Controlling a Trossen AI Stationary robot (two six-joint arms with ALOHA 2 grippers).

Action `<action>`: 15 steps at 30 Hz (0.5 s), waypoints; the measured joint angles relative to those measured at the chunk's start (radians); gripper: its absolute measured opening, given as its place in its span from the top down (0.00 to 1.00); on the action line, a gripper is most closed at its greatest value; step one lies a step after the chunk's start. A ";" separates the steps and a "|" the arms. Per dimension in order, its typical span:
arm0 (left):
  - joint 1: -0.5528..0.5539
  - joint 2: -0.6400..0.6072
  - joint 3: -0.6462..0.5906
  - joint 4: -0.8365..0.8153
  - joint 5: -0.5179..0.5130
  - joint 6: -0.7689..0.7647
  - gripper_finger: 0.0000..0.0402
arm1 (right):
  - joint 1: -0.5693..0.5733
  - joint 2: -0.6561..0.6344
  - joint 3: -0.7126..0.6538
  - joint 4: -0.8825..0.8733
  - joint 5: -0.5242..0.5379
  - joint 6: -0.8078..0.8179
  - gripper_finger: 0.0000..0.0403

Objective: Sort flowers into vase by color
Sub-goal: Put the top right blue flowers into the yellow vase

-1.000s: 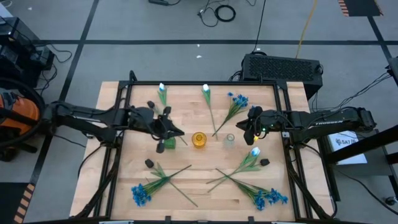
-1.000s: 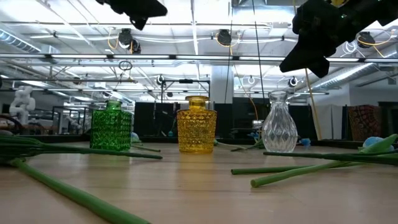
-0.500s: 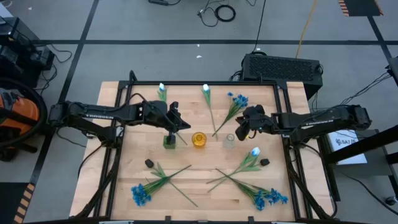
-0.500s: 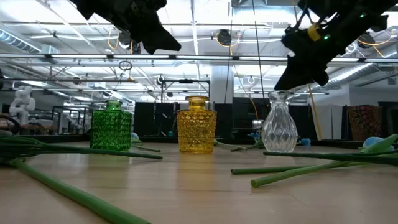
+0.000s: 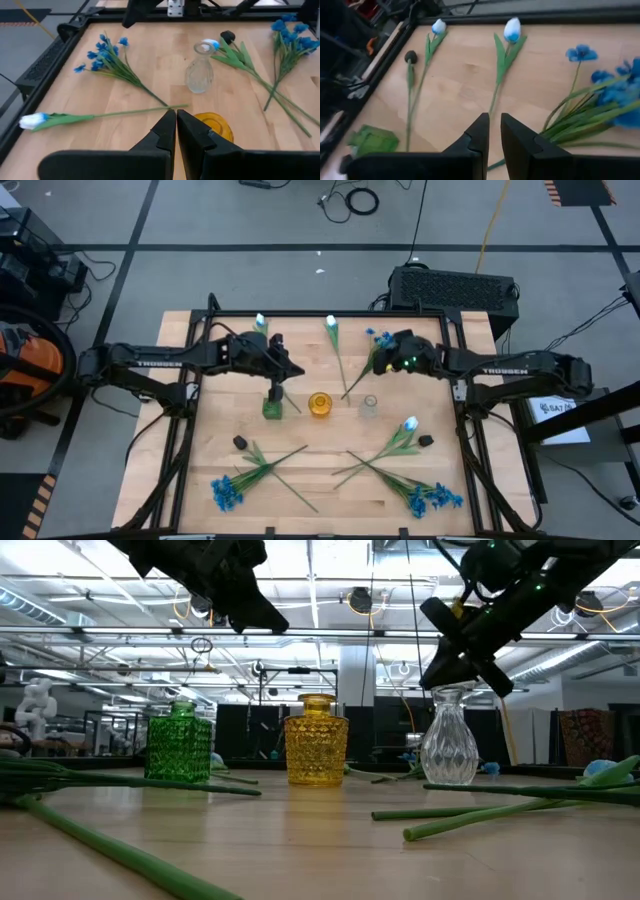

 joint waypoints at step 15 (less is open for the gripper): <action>-0.006 0.001 0.000 0.000 -0.018 -0.047 0.94 | -0.064 0.113 0.296 -0.372 -0.037 -0.050 0.90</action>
